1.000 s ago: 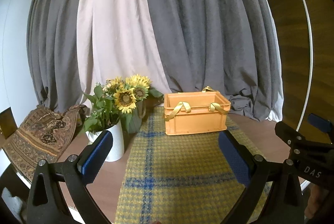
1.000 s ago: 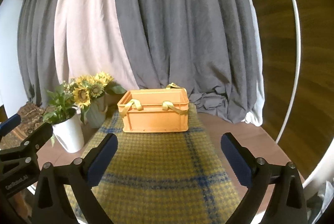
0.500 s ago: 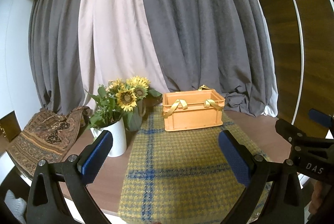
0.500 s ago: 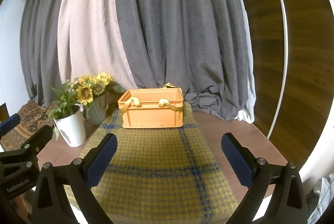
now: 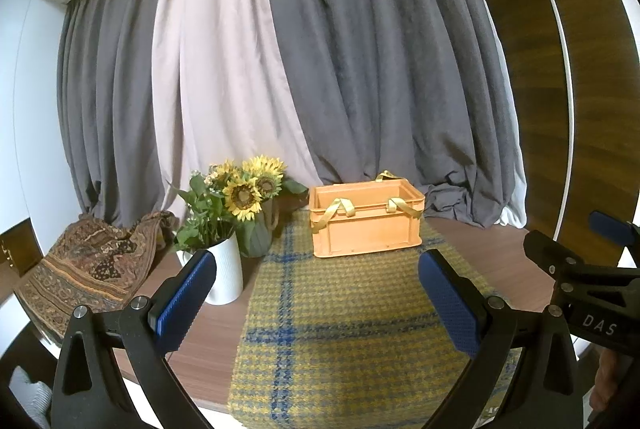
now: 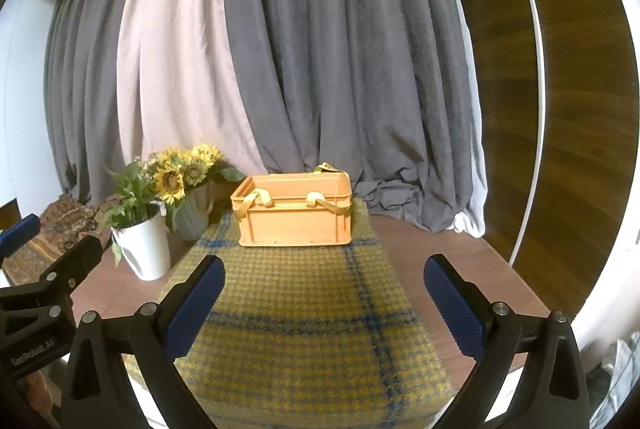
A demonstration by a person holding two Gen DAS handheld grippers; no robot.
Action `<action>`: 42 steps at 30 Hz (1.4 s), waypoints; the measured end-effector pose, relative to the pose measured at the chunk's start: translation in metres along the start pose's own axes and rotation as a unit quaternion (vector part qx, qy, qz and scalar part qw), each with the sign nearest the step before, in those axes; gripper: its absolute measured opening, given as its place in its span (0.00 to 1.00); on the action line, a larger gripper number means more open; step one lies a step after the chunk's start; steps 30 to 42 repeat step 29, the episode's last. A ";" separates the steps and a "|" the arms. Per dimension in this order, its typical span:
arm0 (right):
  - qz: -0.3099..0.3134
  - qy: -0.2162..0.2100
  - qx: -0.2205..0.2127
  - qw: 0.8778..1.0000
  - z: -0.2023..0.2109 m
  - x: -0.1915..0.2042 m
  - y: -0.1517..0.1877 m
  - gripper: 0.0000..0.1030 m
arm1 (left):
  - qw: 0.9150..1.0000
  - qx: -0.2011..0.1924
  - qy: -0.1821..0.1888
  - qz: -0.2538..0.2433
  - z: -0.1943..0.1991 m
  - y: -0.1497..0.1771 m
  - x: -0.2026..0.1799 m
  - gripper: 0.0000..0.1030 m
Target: Organize soft objects
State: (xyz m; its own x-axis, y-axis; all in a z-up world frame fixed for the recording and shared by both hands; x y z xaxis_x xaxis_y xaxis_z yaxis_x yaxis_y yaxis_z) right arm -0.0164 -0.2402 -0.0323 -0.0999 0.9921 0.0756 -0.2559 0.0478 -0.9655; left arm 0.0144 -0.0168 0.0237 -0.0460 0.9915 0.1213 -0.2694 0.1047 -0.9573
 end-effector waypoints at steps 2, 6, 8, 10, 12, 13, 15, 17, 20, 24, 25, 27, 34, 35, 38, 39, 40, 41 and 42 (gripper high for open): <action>-0.001 0.000 0.000 1.000 0.001 -0.002 0.000 0.98 | 1.000 0.000 0.001 -0.001 0.001 0.000 -0.001 1.00; -0.001 -0.001 0.000 1.000 0.002 -0.003 0.001 0.98 | 1.000 -0.001 0.002 -0.001 0.002 -0.001 -0.002 1.00; -0.001 -0.002 0.000 1.000 0.003 -0.003 0.001 0.98 | 1.000 -0.001 0.002 -0.001 0.003 -0.001 -0.003 1.00; 0.000 0.000 -0.001 1.000 0.003 -0.002 0.001 0.98 | 1.000 -0.001 0.003 -0.002 0.004 -0.002 -0.005 1.00; -0.002 0.000 0.000 1.000 0.003 -0.003 0.001 0.98 | 1.000 -0.001 0.004 -0.004 0.005 -0.002 -0.006 1.00; -0.002 -0.001 0.000 1.000 0.003 -0.003 0.001 0.98 | 1.000 -0.001 0.004 -0.004 0.005 -0.003 -0.007 1.00; -0.002 0.000 -0.001 1.000 0.005 -0.003 0.001 0.98 | 1.000 -0.001 0.006 -0.003 0.005 -0.002 -0.007 1.00; -0.002 0.000 -0.001 1.000 0.005 -0.004 0.001 0.98 | 1.000 -0.001 0.007 -0.003 0.006 -0.003 -0.008 1.00; -0.002 0.001 -0.001 1.000 0.006 -0.005 0.001 0.98 | 1.000 0.001 0.009 -0.003 0.005 -0.003 -0.010 1.00; -0.003 0.002 0.000 1.000 0.007 -0.005 0.002 0.98 | 1.000 0.002 0.009 -0.004 0.005 -0.003 -0.011 1.00; -0.003 0.003 0.000 1.000 0.007 -0.006 0.002 0.98 | 1.000 0.002 0.009 -0.004 0.005 -0.003 -0.011 1.00; -0.004 0.003 0.000 1.000 0.008 -0.007 0.002 0.98 | 1.000 0.004 0.011 -0.004 0.005 -0.002 -0.009 1.00; -0.004 0.004 0.000 1.000 0.008 -0.007 0.002 0.98 | 1.000 0.005 0.013 -0.004 0.004 -0.003 -0.009 1.00; -0.004 0.004 0.000 1.000 0.008 -0.007 0.002 0.98 | 1.000 0.005 0.013 -0.004 0.004 -0.003 -0.009 1.00; -0.004 0.004 0.000 1.000 0.008 -0.007 0.002 0.98 | 1.000 0.005 0.013 -0.004 0.004 -0.003 -0.009 1.00; -0.004 0.004 0.000 1.000 0.008 -0.007 0.002 0.98 | 1.000 0.005 0.013 -0.004 0.004 -0.003 -0.009 1.00; -0.004 0.004 0.000 1.000 0.008 -0.007 0.002 0.98 | 1.000 0.005 0.013 -0.004 0.004 -0.003 -0.009 1.00; -0.004 0.004 0.000 1.000 0.008 -0.007 0.002 0.98 | 1.000 0.005 0.013 -0.004 0.004 -0.003 -0.009 1.00; -0.004 0.004 0.000 1.000 0.008 -0.007 0.002 0.98 | 1.000 0.005 0.013 -0.004 0.004 -0.003 -0.009 1.00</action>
Point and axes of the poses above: each gripper's, at about its wrist camera, not at the fingertips, and z roughly against the way its jaws point, x to its left, y to its underside, the point moved 9 cm from there along -z, roughly the way its jaws point, and after that the axes turned 7 degrees about -y, right-handed, at the moved point
